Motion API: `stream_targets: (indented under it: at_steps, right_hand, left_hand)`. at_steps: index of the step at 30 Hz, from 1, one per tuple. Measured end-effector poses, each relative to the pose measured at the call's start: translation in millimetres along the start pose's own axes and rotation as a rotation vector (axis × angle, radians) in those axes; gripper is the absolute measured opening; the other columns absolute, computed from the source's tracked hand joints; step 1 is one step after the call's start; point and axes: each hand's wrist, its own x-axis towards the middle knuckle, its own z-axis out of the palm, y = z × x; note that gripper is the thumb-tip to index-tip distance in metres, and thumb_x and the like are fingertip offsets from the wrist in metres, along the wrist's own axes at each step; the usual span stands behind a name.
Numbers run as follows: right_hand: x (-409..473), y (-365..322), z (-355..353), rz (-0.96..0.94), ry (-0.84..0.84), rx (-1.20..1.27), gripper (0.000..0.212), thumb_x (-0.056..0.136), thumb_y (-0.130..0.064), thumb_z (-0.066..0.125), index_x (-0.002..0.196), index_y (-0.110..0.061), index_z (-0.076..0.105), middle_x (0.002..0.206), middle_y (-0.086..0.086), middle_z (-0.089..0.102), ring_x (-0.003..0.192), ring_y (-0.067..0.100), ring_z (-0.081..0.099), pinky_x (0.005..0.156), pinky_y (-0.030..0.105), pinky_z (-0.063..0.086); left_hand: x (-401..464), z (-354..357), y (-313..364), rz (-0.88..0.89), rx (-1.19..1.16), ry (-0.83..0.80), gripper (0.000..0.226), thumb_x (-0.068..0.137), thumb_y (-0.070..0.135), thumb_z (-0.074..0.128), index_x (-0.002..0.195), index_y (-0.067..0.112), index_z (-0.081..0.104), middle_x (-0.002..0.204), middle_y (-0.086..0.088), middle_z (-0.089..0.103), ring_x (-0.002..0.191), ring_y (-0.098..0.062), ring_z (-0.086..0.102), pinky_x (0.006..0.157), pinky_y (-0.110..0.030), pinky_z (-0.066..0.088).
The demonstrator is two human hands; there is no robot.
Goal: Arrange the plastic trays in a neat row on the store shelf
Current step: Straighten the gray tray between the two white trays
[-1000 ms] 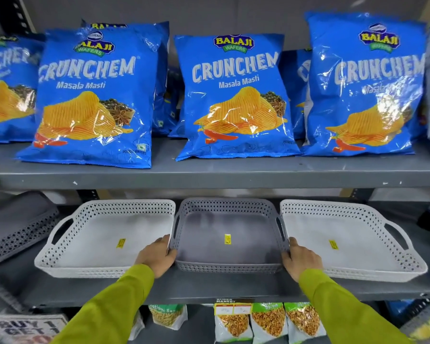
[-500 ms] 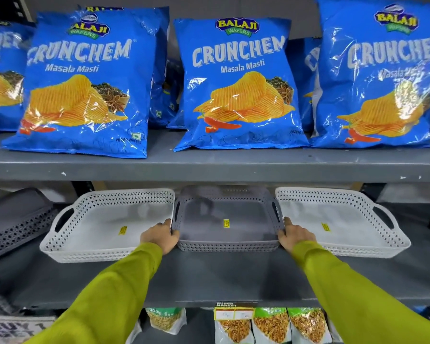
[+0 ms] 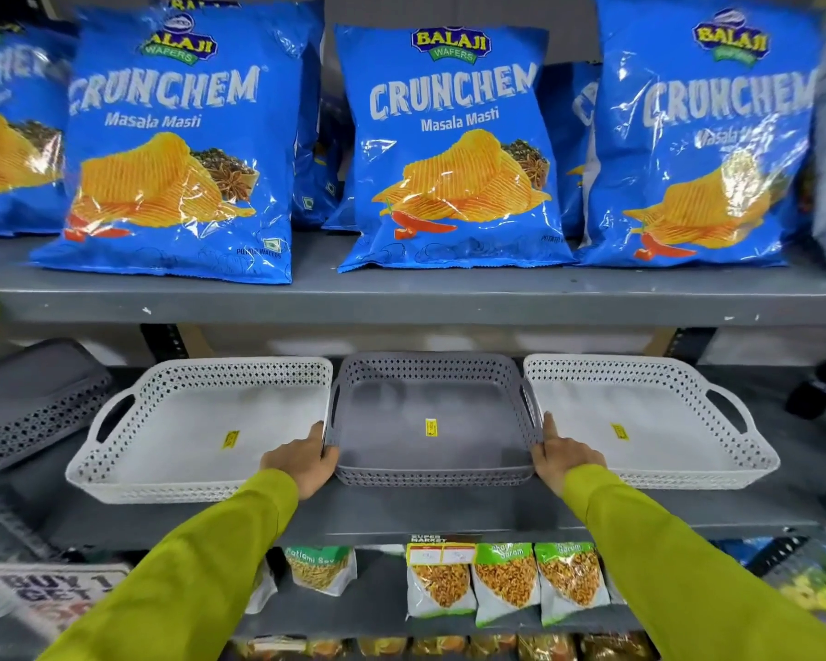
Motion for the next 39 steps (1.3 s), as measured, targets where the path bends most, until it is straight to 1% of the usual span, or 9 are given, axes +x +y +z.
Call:
stream_targets:
  at_steps: [3,7,12,15,22,25,28,33,39]
  right_hand:
    - [-14.2,4.0,1.7,-0.001,-0.017,-0.01,0.066,0.097,-0.039,0.027,0.152,-0.018,-0.003,0.124,0.014,0.065,0.109,0.033,0.062,0.09,0.039,0.048]
    - [-26.8,7.4,3.3,0.0,-0.025,-0.004,0.067,0.097,-0.04,0.026,0.152,-0.018,-0.004,0.123,0.014,0.065,0.107,0.032,0.062,0.088,0.038,0.047]
    - [-35.2,8.3,6.4,-0.002,-0.026,0.008,0.067,0.096,-0.041,0.024,0.152,-0.019,-0.006,0.117,0.013,0.068,0.101,0.032,0.064,0.085,0.038,0.049]
    - [-38.6,9.1,9.6,-0.007,-0.001,0.007,0.067,0.096,-0.04,0.024,0.152,-0.019,-0.005,0.113,0.013,0.069,0.098,0.031,0.065,0.081,0.038,0.049]
    - [-44.7,10.3,13.9,-0.013,0.03,-0.007,0.067,0.096,-0.042,0.025,0.152,-0.018,-0.004,0.109,0.012,0.071,0.096,0.031,0.066,0.077,0.036,0.048]
    - [-48.6,9.3,12.3,-0.014,0.03,-0.018,0.065,0.097,-0.041,0.025,0.152,-0.018,-0.003,0.11,0.012,0.07,0.096,0.031,0.065,0.072,0.035,0.044]
    - [-51.9,9.2,10.8,-0.019,0.027,-0.023,0.065,0.098,-0.04,0.026,0.152,-0.018,-0.002,0.111,0.012,0.07,0.097,0.031,0.065,0.07,0.034,0.042]
    - [-53.3,10.7,11.8,-0.021,0.028,-0.018,0.065,0.098,-0.04,0.025,0.152,-0.018,-0.004,0.109,0.011,0.07,0.095,0.031,0.065,0.071,0.034,0.044]
    - [-54.9,9.1,8.9,-0.029,0.026,-0.011,0.066,0.097,-0.04,0.025,0.152,-0.017,-0.004,0.108,0.011,0.071,0.095,0.031,0.066,0.07,0.034,0.044]
  left_hand:
    - [-12.4,1.9,-4.4,0.01,0.009,-0.019,0.057,0.094,0.049,0.029,0.145,0.026,0.022,0.122,-0.013,0.066,0.107,-0.034,0.063,0.088,-0.038,0.047]
    - [-25.4,0.7,-7.2,0.015,0.01,-0.033,0.059,0.093,0.05,0.03,0.146,0.027,0.019,0.122,-0.013,0.066,0.106,-0.033,0.063,0.087,-0.038,0.047]
    - [-35.4,4.3,-7.4,-0.008,0.013,-0.006,0.064,0.093,0.049,0.027,0.151,0.026,0.012,0.121,-0.013,0.067,0.106,-0.033,0.063,0.087,-0.038,0.047]
    - [-40.4,5.7,-8.0,0.003,0.021,0.017,0.064,0.093,0.048,0.027,0.151,0.026,0.012,0.118,-0.013,0.068,0.104,-0.033,0.064,0.084,-0.037,0.047]
    - [-46.5,7.3,-9.9,0.006,0.03,0.045,0.062,0.094,0.047,0.028,0.15,0.025,0.016,0.118,-0.014,0.068,0.104,-0.034,0.064,0.086,-0.038,0.048]
    - [-50.1,6.9,-9.7,0.006,0.039,0.052,0.062,0.095,0.046,0.027,0.151,0.023,0.014,0.12,-0.014,0.067,0.107,-0.034,0.063,0.087,-0.038,0.048]
    - [-53.3,6.5,-10.3,0.004,0.031,0.043,0.064,0.095,0.046,0.027,0.152,0.023,0.012,0.121,-0.014,0.067,0.108,-0.034,0.063,0.088,-0.038,0.048]
    - [-56.9,4.4,-9.4,0.005,0.019,0.039,0.064,0.095,0.046,0.028,0.152,0.023,0.013,0.122,-0.015,0.067,0.108,-0.034,0.063,0.09,-0.038,0.049]
    - [-56.8,5.4,-10.4,0.005,0.027,0.037,0.064,0.095,0.047,0.027,0.152,0.023,0.012,0.123,-0.014,0.066,0.11,-0.033,0.063,0.091,-0.038,0.048]
